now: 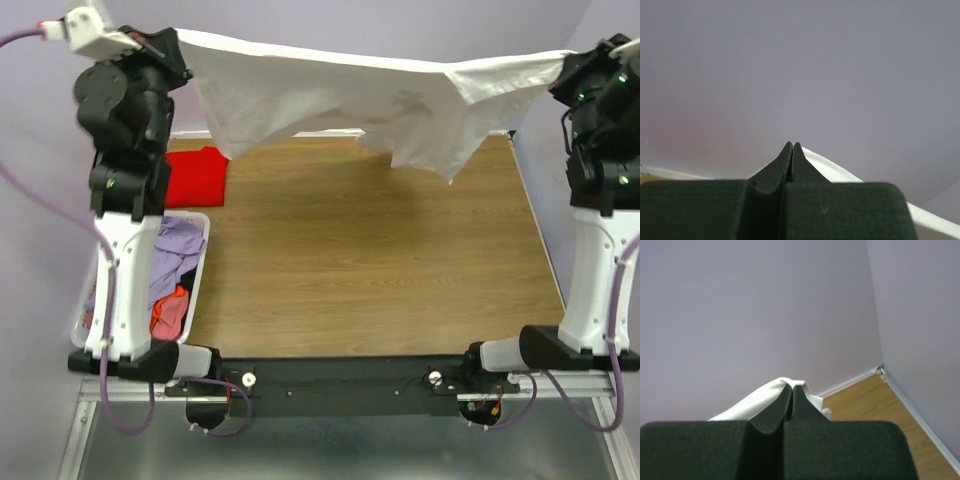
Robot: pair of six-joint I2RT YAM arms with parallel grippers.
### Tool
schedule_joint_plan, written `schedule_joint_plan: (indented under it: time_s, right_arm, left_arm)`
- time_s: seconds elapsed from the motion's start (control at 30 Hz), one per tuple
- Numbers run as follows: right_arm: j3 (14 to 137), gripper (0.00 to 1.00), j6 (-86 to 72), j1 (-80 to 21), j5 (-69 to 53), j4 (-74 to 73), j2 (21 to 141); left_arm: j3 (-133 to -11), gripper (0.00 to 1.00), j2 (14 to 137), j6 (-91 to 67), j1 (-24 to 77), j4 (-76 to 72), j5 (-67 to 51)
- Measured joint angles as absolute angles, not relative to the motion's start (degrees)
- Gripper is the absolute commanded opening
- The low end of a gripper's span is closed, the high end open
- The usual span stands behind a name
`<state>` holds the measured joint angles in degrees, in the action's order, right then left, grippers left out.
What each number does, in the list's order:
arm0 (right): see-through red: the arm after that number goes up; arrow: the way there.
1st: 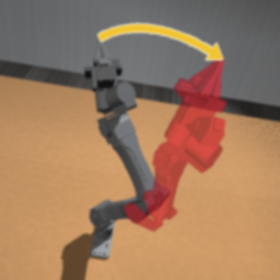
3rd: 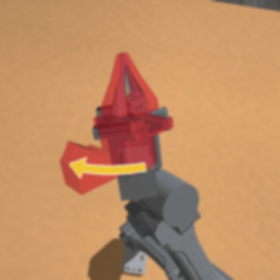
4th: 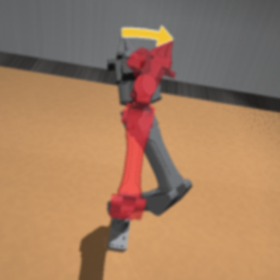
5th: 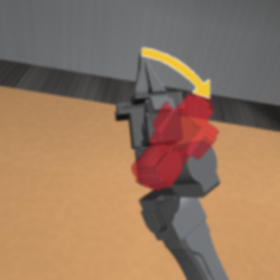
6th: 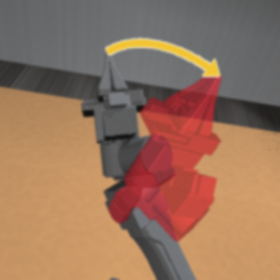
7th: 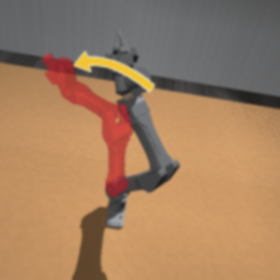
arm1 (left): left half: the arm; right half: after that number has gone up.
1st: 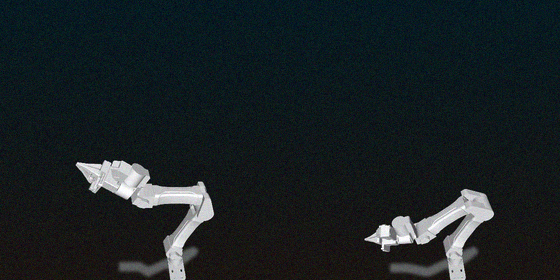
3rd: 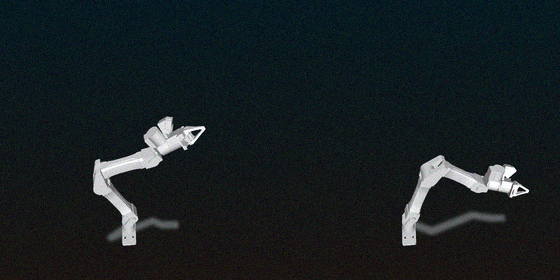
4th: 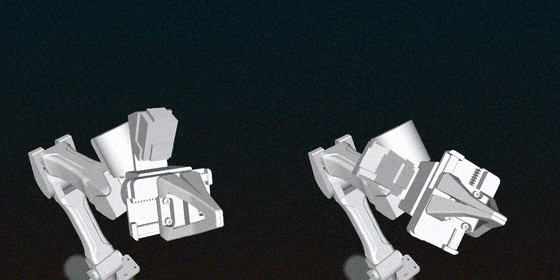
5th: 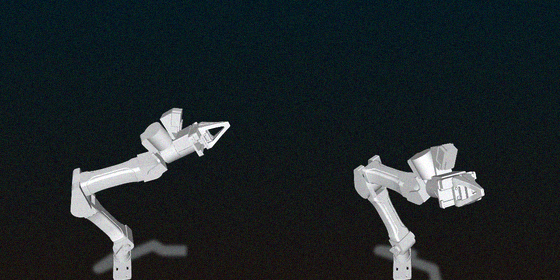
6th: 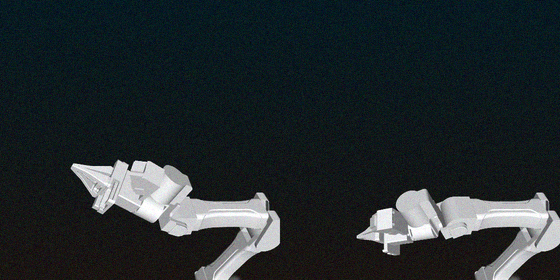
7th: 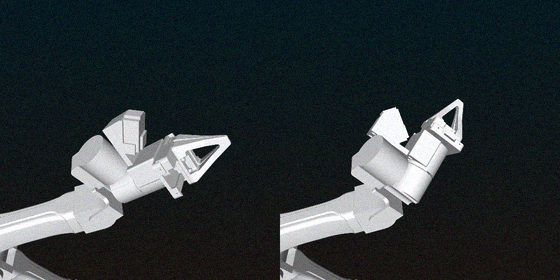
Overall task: Fold and stack the t-shirts
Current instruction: Flatten the tshirt out
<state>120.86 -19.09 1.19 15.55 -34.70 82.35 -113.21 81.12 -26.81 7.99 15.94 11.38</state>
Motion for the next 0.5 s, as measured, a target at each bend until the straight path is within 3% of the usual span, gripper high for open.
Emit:
schedule_joint_plan:
  time_s: [0.27, 0.5]
  right_arm:
    - [122.5, 0.00, -11.6, 1.2, 14.7, -32.1, 69.4]
    - [124.7, 0.01, -6.9, 1.2, 12.0, -30.1, 65.3]
  left_arm:
    - [-108.8, 0.00, 63.8, -24.8, 8.0, 8.6, 10.0]
    - [-109.0, 0.00, 60.8, -23.1, 8.0, 7.7, 9.2]
